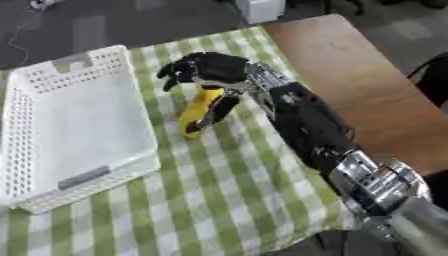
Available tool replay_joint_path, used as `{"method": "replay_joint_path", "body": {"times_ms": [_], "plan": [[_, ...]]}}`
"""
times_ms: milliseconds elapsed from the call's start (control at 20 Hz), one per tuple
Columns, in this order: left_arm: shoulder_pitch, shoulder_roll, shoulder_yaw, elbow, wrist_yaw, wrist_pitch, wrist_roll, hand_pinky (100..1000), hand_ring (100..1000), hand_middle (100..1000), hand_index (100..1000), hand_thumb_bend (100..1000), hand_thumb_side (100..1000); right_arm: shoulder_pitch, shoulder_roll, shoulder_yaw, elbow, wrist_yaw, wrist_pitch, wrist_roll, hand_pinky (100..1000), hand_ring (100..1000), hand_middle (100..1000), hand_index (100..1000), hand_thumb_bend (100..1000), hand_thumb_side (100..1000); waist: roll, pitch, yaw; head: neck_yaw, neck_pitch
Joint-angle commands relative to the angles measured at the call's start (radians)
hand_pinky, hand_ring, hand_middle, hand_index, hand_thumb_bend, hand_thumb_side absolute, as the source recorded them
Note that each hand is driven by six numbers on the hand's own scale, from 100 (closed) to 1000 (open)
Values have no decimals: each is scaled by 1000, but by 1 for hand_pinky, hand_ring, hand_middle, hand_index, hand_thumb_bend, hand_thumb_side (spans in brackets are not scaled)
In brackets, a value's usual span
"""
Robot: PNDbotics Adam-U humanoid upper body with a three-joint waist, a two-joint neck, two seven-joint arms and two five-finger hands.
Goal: Pick up objects on the table and place them in the box.
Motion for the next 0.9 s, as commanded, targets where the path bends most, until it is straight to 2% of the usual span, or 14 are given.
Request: {"method": "replay_joint_path", "body": {"times_ms": [50, 250, 450, 900], "plan": [[-8, 15, 2, -15, 5, -4, -3, 669, 674, 918, 911, 168, 672, -13, -17, 13, -27, 16, 0, 3, 858, 802, 891, 834, 729, 553, 0, -14, -1, -5, -13], [-5, 16, 2, -15, 3, -3, -5, 669, 673, 918, 911, 168, 672, -18, -29, 46, -63, 62, 0, -16, 909, 774, 889, 831, 795, 563, -1, -14, -2, -7, -12], [-5, 16, 1, -15, 3, -4, -5, 668, 673, 918, 911, 168, 672, -20, -35, 72, -77, 147, 0, -84, 930, 765, 888, 830, 808, 548, -2, -13, -1, -7, -10], [-6, 15, -1, -15, 4, -5, -7, 669, 674, 918, 911, 168, 672, -39, -3, 58, 2, 388, 0, -260, 964, 753, 888, 822, 793, 473, 0, -14, 0, -20, -12]]}}
